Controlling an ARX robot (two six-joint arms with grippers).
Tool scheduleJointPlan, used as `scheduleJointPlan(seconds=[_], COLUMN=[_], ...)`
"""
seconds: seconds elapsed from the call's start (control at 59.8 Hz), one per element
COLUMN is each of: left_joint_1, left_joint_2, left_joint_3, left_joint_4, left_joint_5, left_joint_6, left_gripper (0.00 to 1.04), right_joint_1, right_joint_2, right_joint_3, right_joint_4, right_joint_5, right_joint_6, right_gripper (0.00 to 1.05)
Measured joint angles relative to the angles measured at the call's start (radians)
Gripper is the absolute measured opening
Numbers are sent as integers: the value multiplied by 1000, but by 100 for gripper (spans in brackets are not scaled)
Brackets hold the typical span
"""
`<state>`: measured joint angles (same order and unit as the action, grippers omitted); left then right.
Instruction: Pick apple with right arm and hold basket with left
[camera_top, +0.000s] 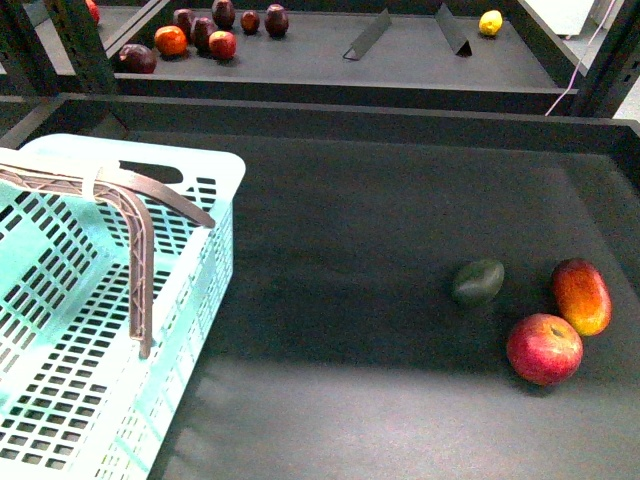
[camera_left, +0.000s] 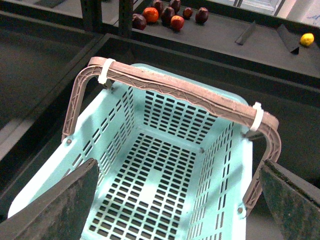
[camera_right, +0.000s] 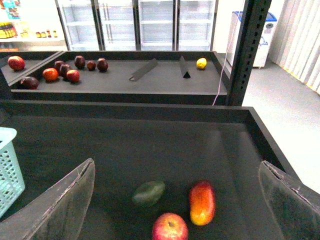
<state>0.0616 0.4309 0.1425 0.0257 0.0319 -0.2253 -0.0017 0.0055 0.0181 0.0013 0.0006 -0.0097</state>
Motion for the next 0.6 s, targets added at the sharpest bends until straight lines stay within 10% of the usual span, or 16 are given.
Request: scheduleJointPlan(seconds=[0.151, 0.602], left_joint_1=[71, 20], left_joint_2=[470, 1140], left_joint_3=[186, 558], left_joint_4=[213, 294], left_joint_5=[171, 204], left_joint_6=[-292, -803], left_gripper=[98, 98], right_joint_1=[0, 0], right_joint_2=[0, 0], right_joint_3=[0, 0], right_joint_4=[0, 0], right_joint_5=[0, 0], right_joint_6=[0, 0], right_gripper=[96, 96])
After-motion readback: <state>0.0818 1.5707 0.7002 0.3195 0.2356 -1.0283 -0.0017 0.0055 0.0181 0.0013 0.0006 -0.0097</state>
